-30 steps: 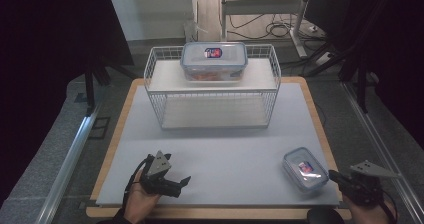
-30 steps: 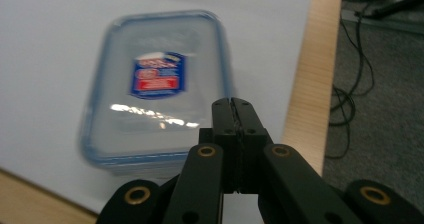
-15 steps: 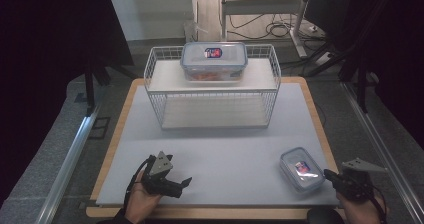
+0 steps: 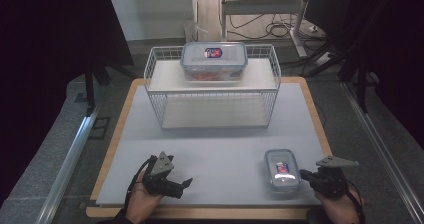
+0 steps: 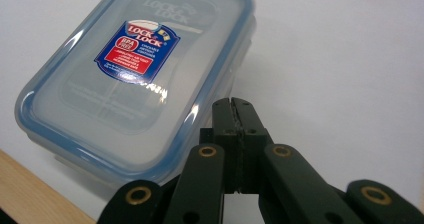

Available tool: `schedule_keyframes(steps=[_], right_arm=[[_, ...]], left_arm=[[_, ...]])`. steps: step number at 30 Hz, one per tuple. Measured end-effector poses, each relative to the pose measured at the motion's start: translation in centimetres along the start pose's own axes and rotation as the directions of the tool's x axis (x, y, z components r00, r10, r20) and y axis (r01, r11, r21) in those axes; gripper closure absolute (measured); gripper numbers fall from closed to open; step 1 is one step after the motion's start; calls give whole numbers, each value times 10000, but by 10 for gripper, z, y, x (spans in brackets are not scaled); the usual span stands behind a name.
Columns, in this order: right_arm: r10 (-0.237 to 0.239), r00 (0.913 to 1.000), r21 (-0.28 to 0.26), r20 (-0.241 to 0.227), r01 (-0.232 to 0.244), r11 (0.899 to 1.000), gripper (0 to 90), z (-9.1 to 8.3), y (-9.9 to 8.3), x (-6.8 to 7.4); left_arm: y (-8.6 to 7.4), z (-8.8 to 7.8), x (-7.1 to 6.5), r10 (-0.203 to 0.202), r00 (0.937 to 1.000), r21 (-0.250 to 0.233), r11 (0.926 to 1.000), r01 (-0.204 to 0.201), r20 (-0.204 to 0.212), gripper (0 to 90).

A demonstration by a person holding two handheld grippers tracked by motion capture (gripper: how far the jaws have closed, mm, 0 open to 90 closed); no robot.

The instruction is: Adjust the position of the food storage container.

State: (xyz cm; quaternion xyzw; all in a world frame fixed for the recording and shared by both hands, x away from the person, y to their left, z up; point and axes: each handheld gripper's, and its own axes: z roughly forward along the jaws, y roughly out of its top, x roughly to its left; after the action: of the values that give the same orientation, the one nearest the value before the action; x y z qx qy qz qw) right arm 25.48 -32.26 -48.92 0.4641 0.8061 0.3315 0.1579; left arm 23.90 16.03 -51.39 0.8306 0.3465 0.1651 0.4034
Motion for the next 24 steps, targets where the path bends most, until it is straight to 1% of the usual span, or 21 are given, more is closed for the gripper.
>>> schedule_keyframes(steps=[2, 5, 7, 8, 9, 10, 13, 14, 15, 18, 21, 22, 24], right_arm=[[-48, 9997, 17, -239, 49, 10000, 900, 5, 3, 6], [-225, 9986, 72, -479, 229, 9997, 900, 11, 8, 17], [-382, 9966, 113, -735, 391, 9992, 900, 16, 10, 24], [-604, 9934, 340, -975, 640, 9974, 900, 23, 13, 33], [-604, 9934, 340, -975, 640, 9974, 900, 23, 13, 33], [-666, 9921, 374, -1062, 709, 9968, 900, 26, 14, 36], [-880, 9857, 548, -1438, 967, 9938, 900, 34, 17, 47], [-973, 9800, 609, -1738, 1093, 9921, 900, 38, 19, 54], [-973, 9800, 609, -1738, 1093, 9921, 900, 38, 19, 54], [-1195, 9705, 761, -2092, 1380, 9875, 900, 45, 21, 67], [-1285, 9611, 735, -2444, 1505, 9859, 900, 50, 23, 78], [-1483, 9521, 776, -2674, 1747, 9816, 900, 55, 24, 86], [-1600, 9465, 728, -2801, 1871, 9796, 900, 58, 26, 92]], left_arm=[[0, 1, 0, -21, 10000, -2, 10000, 21, 38, 16], [0, 1, 0, 18, 10000, 49, 10000, -19, 52, 16], [0, 1, 0, 19, 10000, 57, 10000, -19, 62, 16], [0, 2, 0, 3, 10000, 78, 10000, -4, 61, 16], [0, 2, 0, 3, 10000, 78, 10000, -4, 61, 15], [0, 2, 0, -6, 10000, 86, 10000, 5, 67, 15], [0, 1, 0, -32, 10000, 97, 9999, 32, 79, 16], [0, 1, 0, -41, 10000, 96, 9999, 41, 80, 16], [0, 2, 0, -75, 9999, 81, 9999, 74, 82, 16], [0, 2, 1, -99, 9999, 89, 9999, 98, 86, 16], [0, 2, 1, -89, 9999, 128, 9999, 88, 88, 16], [0, 2, 1, -111, 9999, 124, 9999, 110, 85, 17], [-1, 2, 1, -134, 9999, 125, 9998, 134, 54, 18]])
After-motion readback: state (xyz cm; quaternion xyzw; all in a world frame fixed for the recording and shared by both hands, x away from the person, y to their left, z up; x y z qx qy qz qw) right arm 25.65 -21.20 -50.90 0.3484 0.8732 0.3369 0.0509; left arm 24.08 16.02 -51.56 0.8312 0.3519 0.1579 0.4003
